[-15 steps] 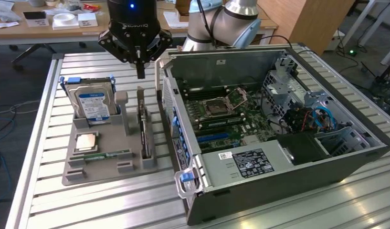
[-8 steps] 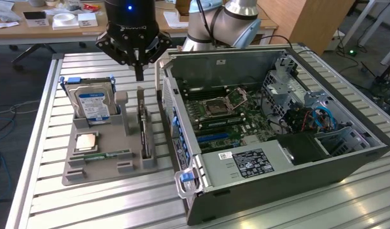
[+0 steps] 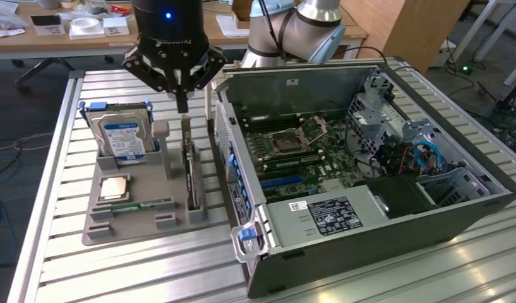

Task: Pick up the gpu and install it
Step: 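Reach for the gpu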

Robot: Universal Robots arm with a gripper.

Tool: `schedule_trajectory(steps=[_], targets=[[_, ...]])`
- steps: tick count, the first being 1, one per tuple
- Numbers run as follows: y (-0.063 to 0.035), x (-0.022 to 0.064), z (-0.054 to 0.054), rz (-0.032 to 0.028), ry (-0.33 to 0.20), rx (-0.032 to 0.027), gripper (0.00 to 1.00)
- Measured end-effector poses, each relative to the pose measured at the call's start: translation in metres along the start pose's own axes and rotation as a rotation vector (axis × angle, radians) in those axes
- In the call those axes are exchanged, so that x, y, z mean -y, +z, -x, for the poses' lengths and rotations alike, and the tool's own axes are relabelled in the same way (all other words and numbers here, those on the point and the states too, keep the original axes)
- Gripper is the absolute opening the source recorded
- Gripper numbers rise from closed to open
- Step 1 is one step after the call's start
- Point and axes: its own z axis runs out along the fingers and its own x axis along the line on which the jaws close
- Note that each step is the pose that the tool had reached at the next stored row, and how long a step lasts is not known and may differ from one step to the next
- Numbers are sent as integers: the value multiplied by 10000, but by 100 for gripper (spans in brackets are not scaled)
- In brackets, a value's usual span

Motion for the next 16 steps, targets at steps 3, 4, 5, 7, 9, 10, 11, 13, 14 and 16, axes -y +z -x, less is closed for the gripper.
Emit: schedule_trajectory(steps=[3,4,5,7,9,10,11,13,14,16], targets=[[1,28,-8,0,0,1,11],[2,32,-12,1,0,1,11],[1,36,-17,0,1,0,11],[2,48,-28,1,-1,1,11],[3,61,-35,0,-2,0,11],[5,68,-37,0,-4,0,11],[8,74,-38,1,-5,0,11],[14,89,-38,1,-5,0,11],[16,98,-37,-1,-6,0,11],[19,107,-37,-4,-5,2,11]])
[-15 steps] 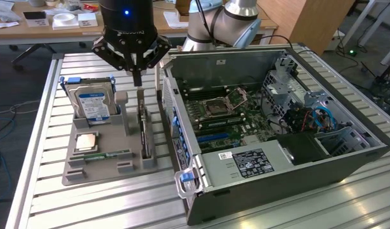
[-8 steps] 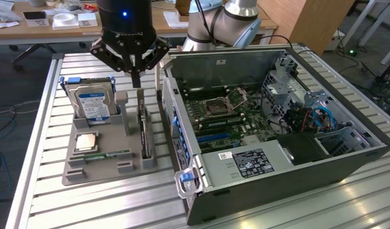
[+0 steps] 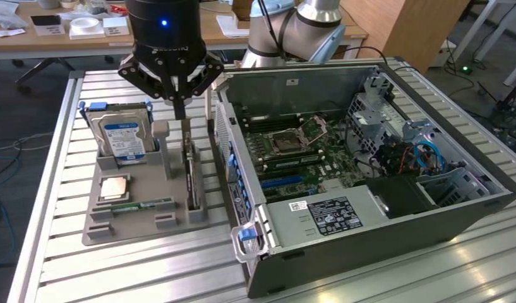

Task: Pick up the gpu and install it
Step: 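Reach for the gpu, then pick up the gpu and move the gpu toward the slot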

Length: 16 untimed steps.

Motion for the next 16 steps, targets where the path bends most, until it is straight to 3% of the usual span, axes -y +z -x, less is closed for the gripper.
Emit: schedule_trajectory(steps=[14,16], targets=[[-1,1,0,-2,0,-2,11],[-1,1,0,-2,0,-1,17]])
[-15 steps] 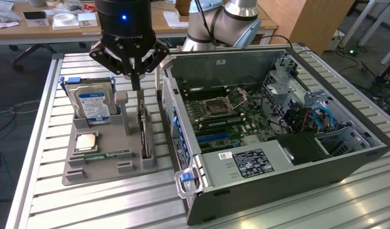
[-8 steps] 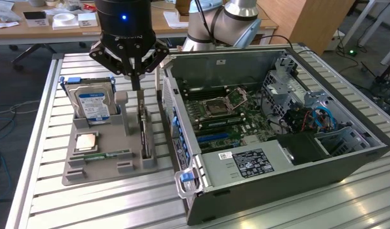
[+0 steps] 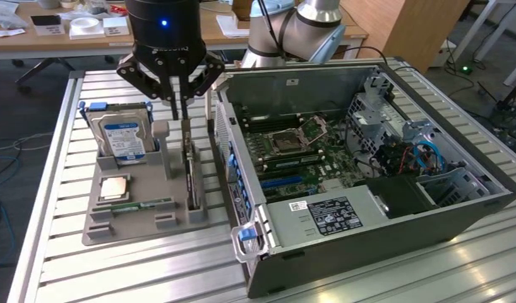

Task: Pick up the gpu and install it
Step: 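Pick up the gpu and move the gpu toward the slot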

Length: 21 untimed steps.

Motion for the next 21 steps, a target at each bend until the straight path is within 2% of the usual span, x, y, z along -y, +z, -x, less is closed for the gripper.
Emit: schedule_trajectory(steps=[1,3,4,6,7,8,10,18,21], targets=[[0,0,0,0,0,0,17],[0,0,0,0,0,0,29],[0,0,0,0,0,0,29],[0,0,0,0,0,0,41],[0,0,0,0,0,0,41],[0,0,0,0,-1,0,47],[6,1,-1,2,0,1,47],[147,7,-8,1,-1,3,47],[162,7,-8,-1,0,2,47]])
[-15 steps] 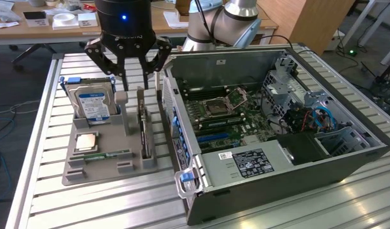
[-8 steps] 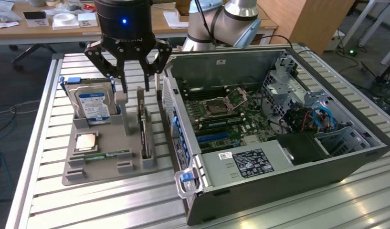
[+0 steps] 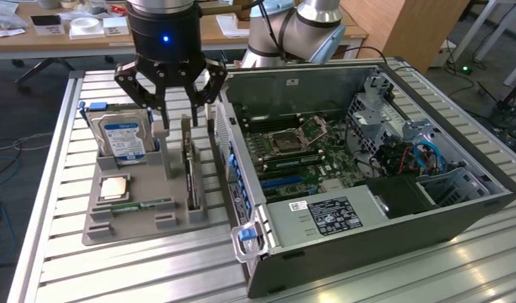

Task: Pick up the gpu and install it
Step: 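Pick up the gpu and move the gpu toward the slot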

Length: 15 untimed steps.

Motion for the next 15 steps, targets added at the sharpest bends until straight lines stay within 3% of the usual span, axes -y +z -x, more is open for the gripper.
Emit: schedule_trajectory(steps=[15], targets=[[165,8,-12,3,0,2,47]])
